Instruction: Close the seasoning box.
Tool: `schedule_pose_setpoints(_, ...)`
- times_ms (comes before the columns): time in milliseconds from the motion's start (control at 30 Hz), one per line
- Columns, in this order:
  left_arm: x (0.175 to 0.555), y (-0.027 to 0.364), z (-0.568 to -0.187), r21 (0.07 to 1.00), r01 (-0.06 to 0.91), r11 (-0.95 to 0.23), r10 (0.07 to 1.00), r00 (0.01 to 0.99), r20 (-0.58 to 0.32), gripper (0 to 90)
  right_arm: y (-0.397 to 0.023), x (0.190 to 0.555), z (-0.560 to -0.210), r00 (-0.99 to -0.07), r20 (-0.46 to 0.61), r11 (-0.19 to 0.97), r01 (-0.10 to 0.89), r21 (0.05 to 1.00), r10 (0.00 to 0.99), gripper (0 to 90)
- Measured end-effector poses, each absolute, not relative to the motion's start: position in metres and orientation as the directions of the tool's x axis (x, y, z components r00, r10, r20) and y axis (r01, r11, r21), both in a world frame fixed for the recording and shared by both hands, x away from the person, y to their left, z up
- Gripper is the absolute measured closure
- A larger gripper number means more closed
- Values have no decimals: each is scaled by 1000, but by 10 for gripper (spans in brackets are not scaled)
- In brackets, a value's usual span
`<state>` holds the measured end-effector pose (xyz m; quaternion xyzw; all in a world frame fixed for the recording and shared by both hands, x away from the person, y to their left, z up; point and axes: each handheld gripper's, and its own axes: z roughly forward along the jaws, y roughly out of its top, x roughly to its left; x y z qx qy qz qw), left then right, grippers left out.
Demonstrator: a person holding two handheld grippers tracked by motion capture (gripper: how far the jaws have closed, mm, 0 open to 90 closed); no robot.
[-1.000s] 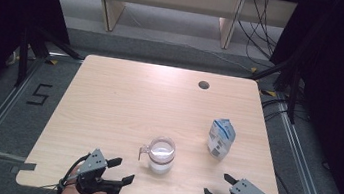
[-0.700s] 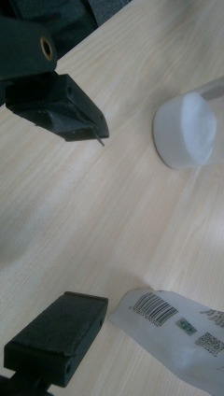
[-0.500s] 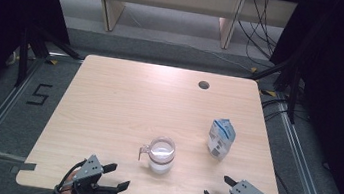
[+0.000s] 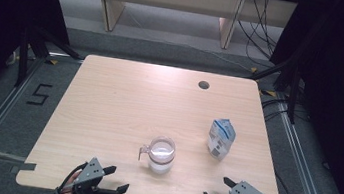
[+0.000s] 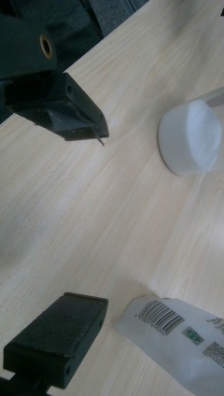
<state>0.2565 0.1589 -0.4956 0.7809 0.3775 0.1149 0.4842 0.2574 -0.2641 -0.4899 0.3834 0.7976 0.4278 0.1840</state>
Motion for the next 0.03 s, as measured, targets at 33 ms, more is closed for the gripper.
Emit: schedule_pose_setpoints(33,258,160,-496,850,461,-255,693,700,-172,252,-264,258,-490,-646,44,338,454,825,762,161)
